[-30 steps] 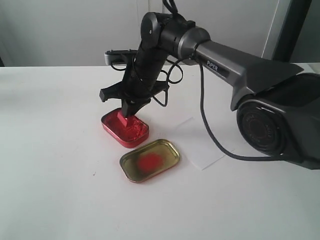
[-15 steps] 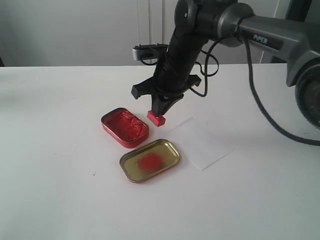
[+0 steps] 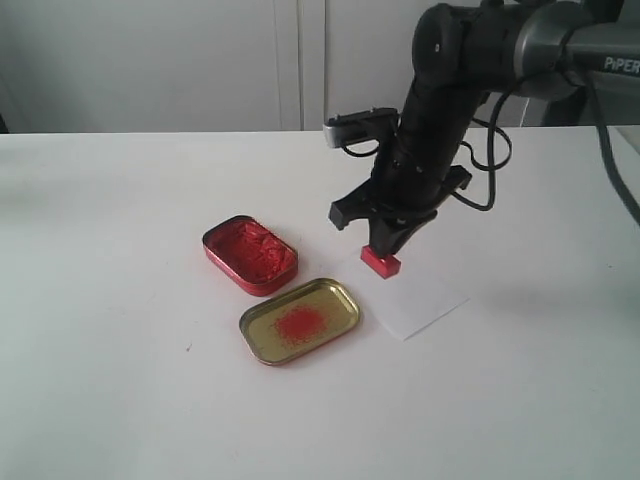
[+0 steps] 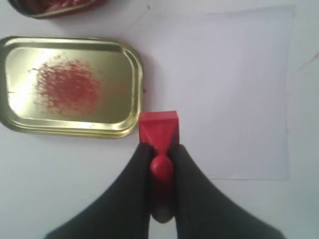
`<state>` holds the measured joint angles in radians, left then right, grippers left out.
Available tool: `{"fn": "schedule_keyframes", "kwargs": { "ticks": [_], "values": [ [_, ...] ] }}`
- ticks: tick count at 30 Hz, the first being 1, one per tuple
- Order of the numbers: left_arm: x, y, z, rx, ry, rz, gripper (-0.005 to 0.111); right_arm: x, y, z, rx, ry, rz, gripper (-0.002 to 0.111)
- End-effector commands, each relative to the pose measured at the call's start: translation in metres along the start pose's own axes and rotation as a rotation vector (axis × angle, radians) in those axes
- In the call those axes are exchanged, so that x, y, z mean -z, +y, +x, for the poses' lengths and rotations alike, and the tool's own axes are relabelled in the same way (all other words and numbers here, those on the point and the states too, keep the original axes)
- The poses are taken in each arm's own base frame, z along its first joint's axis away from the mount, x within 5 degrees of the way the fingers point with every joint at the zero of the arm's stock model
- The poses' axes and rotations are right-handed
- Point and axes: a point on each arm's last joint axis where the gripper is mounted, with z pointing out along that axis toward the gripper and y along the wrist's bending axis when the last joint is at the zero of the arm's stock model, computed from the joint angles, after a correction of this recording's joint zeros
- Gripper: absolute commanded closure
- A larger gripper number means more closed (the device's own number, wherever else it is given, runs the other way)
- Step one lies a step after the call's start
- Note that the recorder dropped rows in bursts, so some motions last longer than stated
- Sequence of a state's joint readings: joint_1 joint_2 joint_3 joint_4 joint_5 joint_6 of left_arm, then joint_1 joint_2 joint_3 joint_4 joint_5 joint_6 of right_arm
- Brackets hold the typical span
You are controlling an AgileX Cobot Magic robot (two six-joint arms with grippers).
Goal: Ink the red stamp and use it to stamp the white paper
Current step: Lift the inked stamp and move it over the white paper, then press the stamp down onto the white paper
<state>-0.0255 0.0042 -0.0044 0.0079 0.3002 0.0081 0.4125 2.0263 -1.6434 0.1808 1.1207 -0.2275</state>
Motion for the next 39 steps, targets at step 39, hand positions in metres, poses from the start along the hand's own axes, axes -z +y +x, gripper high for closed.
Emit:
{"fn": "schedule_keyframes", "kwargs": {
  "ticks": [39],
  "values": [
    [0.000, 0.000, 0.001, 0.010, -0.002, -0.002, 0.107, -0.054, -0.004, 0.000, 0.007, -0.053, 0.207, 0.108]
  ]
}}
